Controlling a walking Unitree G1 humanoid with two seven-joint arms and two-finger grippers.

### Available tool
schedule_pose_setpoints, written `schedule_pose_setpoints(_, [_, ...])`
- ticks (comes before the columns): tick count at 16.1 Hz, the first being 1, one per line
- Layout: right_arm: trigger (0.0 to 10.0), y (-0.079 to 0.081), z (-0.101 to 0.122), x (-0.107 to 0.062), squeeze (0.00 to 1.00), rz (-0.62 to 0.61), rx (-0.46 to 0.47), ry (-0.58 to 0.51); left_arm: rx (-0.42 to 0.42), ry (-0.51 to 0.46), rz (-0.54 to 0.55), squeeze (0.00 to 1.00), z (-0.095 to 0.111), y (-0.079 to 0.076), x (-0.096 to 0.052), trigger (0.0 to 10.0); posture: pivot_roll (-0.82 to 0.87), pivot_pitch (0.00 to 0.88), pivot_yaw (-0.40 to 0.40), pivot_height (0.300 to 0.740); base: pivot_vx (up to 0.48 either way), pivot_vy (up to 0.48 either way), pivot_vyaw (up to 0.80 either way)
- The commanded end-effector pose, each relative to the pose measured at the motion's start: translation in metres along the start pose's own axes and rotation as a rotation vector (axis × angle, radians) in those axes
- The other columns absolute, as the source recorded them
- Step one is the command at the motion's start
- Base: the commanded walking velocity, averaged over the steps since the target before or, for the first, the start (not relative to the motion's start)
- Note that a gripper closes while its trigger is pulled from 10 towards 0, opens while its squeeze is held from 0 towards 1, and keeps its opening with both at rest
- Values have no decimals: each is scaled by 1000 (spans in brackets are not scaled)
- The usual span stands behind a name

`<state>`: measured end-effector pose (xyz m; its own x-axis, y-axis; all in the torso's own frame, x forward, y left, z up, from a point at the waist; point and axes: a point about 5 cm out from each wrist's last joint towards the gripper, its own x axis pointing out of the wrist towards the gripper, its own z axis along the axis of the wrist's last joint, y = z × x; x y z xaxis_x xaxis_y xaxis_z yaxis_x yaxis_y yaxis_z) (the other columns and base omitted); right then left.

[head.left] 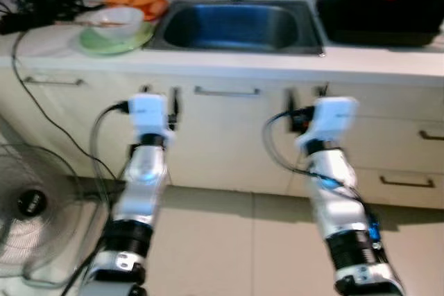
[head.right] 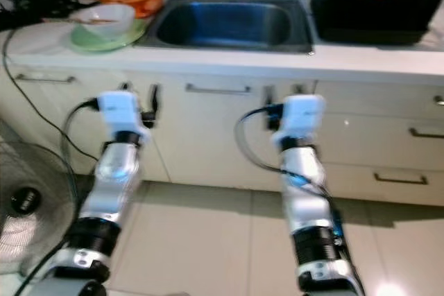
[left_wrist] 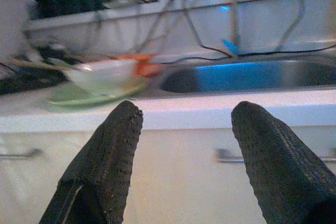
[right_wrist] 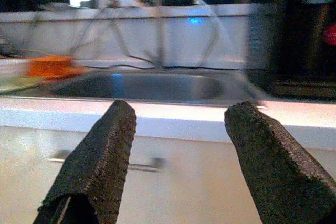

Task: Kitchen organization

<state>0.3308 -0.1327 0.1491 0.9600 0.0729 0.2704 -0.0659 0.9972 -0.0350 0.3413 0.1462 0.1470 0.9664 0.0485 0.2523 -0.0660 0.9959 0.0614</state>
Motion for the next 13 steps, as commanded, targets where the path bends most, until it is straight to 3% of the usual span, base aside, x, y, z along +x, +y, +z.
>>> schedule_pose_setpoints(1, [10000, -8, 0, 0, 0, -17, -16, 2, -14, -8, -10, 0, 3, -6, 2, 10000, 23, 0, 60, 740, 0, 390, 800])
schedule_pose_setpoints(9, [10000, -10, -3, -1, 0, -26, 20, 21, -7, -9, -10, 0, 4, -6, 3, 10000, 24, 0, 62, 740, 217, 394, 0])
schedule_pose_setpoints(13, [10000, -9, -5, -1, 0, -26, 19, 30, 6, -3, -53, 0, 2, -13, 1, 10000, 26, 0, 59, 740, 170, 69, 0])
